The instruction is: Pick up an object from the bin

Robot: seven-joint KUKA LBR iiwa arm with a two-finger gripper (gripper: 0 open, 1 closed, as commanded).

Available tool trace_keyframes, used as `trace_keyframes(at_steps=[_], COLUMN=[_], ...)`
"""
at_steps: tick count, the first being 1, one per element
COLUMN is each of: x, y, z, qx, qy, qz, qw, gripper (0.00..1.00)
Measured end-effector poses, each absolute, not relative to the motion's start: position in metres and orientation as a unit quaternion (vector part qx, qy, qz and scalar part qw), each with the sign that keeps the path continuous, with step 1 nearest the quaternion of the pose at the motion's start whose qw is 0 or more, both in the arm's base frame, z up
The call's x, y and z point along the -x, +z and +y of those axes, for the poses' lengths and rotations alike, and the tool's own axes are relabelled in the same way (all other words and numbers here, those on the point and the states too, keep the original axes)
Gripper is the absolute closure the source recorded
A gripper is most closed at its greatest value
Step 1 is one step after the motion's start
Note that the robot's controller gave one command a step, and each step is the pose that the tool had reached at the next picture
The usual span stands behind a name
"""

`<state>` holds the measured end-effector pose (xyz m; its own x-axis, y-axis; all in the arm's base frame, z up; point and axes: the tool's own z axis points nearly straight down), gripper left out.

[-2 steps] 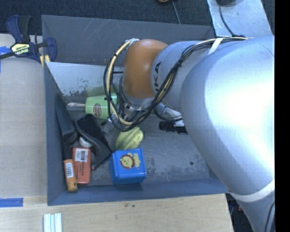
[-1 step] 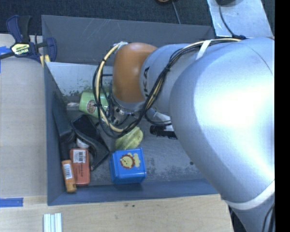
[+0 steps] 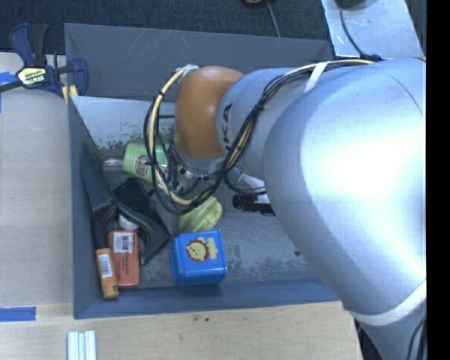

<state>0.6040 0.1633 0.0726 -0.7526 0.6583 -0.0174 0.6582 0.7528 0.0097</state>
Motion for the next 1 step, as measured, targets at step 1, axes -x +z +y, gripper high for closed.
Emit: trace_keyframes(at_steps=[1], x=[-0.6036], y=[0.0832], z=[0.1634], qx=[-0.351], qy=[0.002], qz=[0.936], qw=[0.01], gripper=[1.0])
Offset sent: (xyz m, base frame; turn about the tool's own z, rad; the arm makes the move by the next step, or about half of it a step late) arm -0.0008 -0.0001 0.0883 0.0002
